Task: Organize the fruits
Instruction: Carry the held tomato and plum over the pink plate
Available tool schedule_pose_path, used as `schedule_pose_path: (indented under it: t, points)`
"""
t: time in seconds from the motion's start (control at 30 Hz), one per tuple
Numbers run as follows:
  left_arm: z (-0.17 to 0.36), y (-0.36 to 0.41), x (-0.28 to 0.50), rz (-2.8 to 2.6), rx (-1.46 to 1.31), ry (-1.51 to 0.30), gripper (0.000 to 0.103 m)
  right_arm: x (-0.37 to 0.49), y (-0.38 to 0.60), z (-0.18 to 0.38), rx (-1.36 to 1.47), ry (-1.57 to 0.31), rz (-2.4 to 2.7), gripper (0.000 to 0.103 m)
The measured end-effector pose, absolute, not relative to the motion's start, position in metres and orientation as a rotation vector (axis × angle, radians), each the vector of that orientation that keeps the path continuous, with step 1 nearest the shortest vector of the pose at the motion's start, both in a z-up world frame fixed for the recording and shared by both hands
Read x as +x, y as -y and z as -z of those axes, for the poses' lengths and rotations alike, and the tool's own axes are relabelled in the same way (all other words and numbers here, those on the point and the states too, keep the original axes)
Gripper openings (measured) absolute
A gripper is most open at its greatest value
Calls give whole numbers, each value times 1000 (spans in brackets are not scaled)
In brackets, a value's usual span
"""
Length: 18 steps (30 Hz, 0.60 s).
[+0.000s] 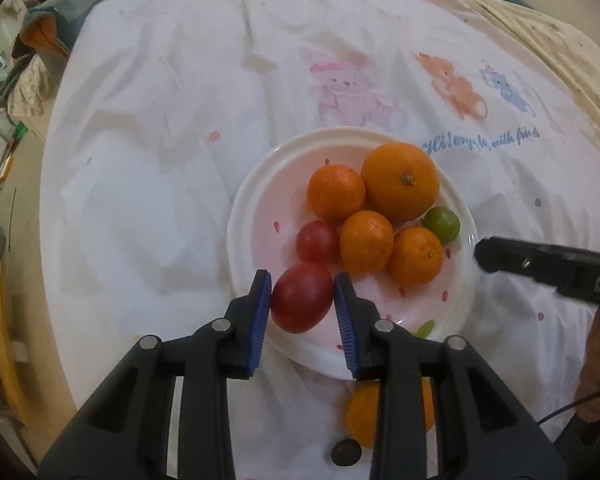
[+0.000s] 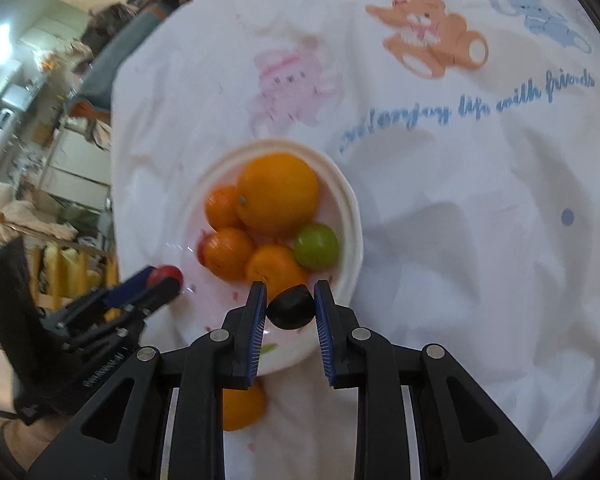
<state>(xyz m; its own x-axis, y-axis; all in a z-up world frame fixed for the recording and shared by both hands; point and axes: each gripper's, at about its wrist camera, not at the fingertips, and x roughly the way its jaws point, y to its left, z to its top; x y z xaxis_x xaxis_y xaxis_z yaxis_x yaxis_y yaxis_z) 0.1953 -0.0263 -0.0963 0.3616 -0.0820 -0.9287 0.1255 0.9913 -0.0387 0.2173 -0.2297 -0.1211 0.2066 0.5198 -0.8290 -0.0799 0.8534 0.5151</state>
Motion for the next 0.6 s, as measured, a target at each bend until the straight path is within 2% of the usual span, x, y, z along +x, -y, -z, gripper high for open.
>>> schedule_pose_path:
  t: [0.6]
  points:
    - [103,24,201,124,14,-1216,29,214,225,130,375,-1342,-417,27]
